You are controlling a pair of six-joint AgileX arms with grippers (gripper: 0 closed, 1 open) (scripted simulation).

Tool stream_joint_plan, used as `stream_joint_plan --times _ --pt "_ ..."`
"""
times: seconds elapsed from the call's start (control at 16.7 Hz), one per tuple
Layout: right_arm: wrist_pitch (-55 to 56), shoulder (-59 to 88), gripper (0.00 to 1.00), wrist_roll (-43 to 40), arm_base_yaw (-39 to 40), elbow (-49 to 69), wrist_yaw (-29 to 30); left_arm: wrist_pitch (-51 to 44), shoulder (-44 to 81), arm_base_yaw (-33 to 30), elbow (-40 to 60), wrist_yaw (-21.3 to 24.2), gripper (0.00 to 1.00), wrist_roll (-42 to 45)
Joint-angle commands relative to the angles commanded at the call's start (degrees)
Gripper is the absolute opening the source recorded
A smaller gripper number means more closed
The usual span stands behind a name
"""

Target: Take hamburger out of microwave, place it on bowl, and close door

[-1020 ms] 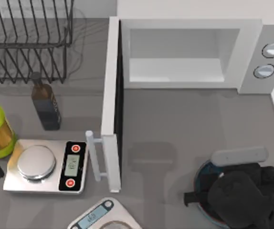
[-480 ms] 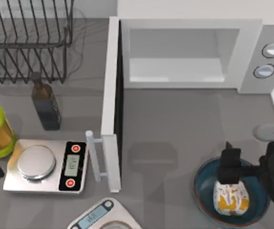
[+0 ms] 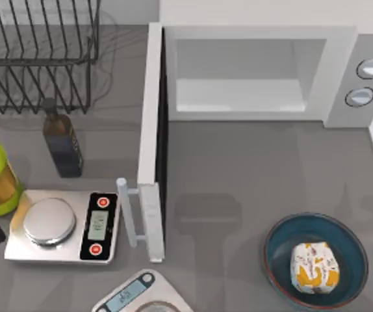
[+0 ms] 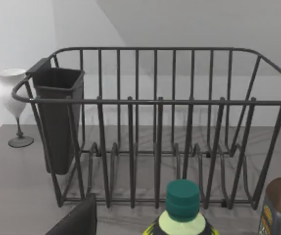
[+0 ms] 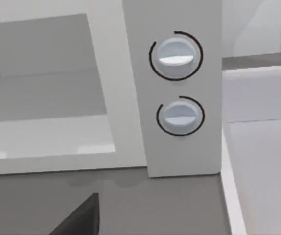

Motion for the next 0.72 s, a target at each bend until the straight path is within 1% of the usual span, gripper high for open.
stream_joint_plan --times 0.18,0.36,0.48,0.72 --pt "-3.52 -13.33 1.00 -4.90 -8.31 -2.94 -6.15 0.00 0.00 0.00 0.00 0.00 1.00 0.00" --pt "-6.11 -21.80 1.00 -8.50 -14.42 -5.10 -10.66 0.00 0.00 0.00 0.00 0.00 1.00 0.00" --pt "-6.99 -24.32 1.00 -9.73 -16.50 -5.84 -12.20 0.00 0.00 0.00 0.00 0.00 1.00 0.00" --pt "-7.12 -24.67 1.00 -9.91 -16.80 -5.95 -12.43 0.00 0.00 0.00 0.00 0.00 1.00 0.00"
